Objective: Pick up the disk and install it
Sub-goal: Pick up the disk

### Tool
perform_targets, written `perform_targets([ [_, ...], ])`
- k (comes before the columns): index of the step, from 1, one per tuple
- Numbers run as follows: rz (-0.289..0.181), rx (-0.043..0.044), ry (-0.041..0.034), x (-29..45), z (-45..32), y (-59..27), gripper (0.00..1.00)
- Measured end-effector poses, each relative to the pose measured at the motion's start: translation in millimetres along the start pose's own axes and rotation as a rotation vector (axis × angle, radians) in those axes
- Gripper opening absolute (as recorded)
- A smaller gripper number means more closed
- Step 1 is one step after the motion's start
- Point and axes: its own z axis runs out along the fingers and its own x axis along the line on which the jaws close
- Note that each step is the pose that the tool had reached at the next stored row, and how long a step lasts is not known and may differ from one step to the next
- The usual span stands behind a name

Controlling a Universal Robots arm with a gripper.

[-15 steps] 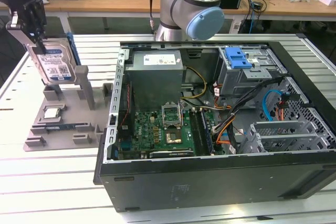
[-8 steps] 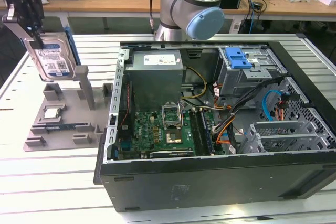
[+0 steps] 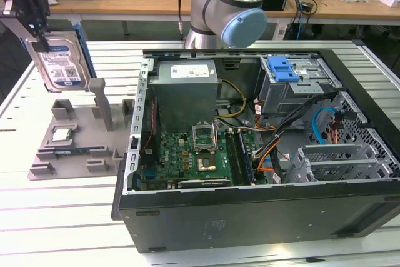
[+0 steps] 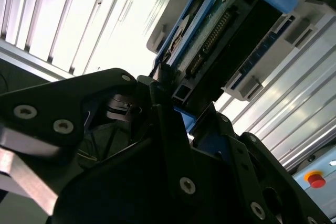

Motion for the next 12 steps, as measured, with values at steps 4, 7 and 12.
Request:
perform_targets([
  [4,0.0,-0.0002,0.0,-0.2,-6.6,0.2,0.37],
  [7,0.0,-0.0001,0.0,-0.5,-16.1,0.5,0.37],
  [12,0.0,-0.0001,0.0,-0.7,-26.1,0.8,0.37],
])
